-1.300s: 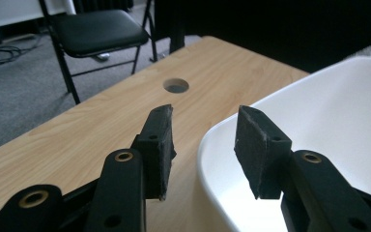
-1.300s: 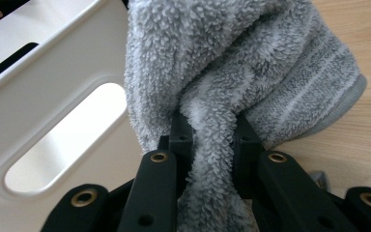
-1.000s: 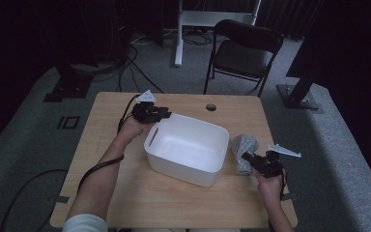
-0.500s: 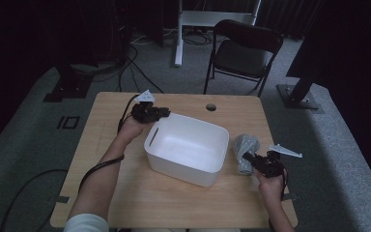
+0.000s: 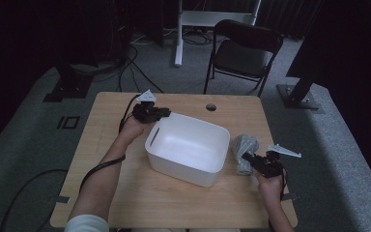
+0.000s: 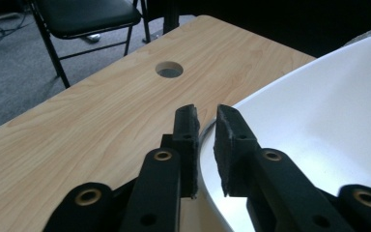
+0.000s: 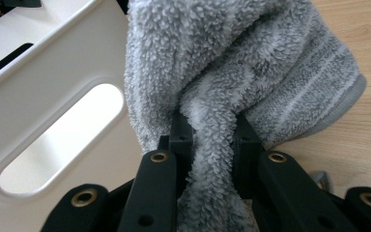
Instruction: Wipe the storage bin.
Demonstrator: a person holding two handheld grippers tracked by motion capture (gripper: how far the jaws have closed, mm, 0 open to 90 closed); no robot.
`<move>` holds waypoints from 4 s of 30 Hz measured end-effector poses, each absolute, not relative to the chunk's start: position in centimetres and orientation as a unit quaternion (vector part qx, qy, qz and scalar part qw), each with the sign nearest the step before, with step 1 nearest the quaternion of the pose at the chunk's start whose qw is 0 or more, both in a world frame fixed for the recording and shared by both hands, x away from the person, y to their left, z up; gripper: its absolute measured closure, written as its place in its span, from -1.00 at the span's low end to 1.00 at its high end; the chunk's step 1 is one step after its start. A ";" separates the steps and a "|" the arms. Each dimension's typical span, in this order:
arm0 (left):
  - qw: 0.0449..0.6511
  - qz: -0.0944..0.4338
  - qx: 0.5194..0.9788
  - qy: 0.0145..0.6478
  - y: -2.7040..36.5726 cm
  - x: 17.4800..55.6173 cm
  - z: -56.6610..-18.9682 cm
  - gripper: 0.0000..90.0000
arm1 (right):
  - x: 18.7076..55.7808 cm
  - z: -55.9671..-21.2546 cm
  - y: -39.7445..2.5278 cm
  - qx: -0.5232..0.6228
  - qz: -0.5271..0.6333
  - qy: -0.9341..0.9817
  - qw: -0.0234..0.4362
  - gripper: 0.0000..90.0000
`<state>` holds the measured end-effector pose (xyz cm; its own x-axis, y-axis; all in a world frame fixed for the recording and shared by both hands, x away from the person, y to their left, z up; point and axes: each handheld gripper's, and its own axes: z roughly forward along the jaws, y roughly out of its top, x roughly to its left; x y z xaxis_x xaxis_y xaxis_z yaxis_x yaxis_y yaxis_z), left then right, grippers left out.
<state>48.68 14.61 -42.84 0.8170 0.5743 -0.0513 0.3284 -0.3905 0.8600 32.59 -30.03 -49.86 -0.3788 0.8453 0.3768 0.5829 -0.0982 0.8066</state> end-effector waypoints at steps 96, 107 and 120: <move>0.489 0.177 0.773 0.363 19.2 39.6 -44.6 0.90 | 32.7 -49.5 -29.6 0.538 0.509 0.659 0.130 0.70; 0.478 0.192 0.760 0.397 19.7 36.2 -44.6 0.90 | 32.6 -49.4 -29.1 0.531 0.511 0.663 0.128 0.70; 0.480 0.210 0.742 0.418 20.7 32.9 -44.9 0.89 | 32.3 -48.9 -27.9 0.514 0.518 0.672 0.121 0.70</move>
